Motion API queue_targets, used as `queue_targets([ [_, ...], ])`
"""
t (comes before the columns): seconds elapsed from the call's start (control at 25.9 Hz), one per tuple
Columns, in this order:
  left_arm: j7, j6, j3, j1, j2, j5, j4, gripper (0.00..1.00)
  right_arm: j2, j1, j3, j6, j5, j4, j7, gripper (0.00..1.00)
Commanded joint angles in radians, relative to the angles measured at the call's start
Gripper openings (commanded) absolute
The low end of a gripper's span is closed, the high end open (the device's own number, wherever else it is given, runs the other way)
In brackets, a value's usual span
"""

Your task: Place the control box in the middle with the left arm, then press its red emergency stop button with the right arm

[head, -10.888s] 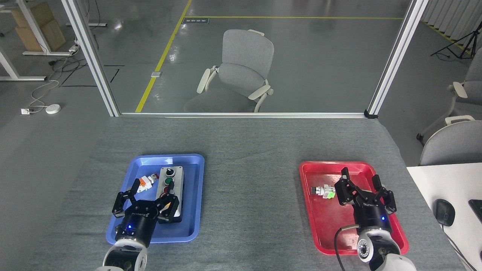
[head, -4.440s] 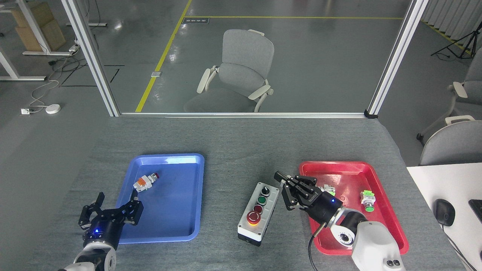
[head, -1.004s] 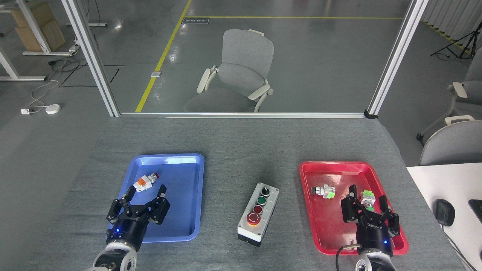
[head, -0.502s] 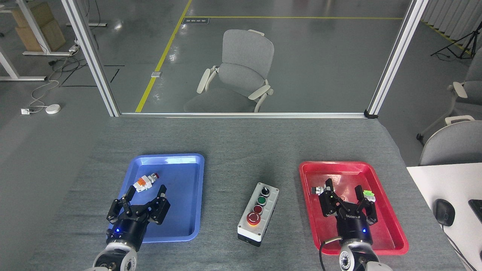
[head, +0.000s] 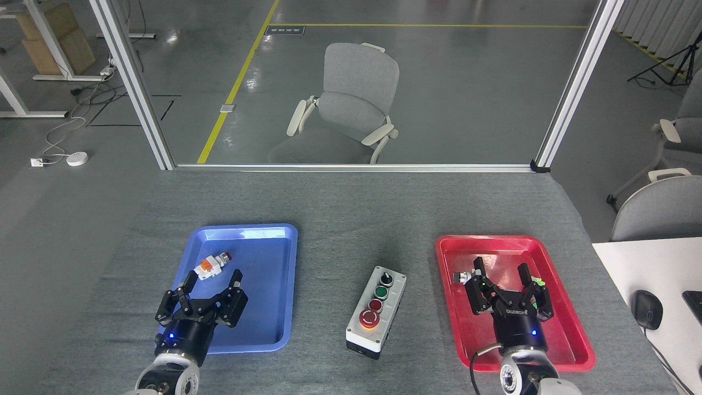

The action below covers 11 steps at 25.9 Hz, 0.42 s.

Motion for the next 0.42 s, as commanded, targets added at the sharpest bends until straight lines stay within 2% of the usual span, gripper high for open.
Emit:
queue_targets([
  [0.0,0.0,0.0,-0.001,-0.001,0.0,0.0,0.0,0.99,-0.024,0.031,0.006,0.0,0.0,-0.056,0.0,1.0],
  [0.19,0.0,0.0,-0.001,0.001,0.0,0.0,0.0,1.0,-0.021,0.07,-0.001,0.01,0.0,-0.116,0.0,1.0],
  [0.39,0.0,0.0,-0.001,-0.001,0.0,0.0,0.0,1.0,-0.007,0.073,-0.021,0.011,0.005,-0.118,0.0,1.0],
])
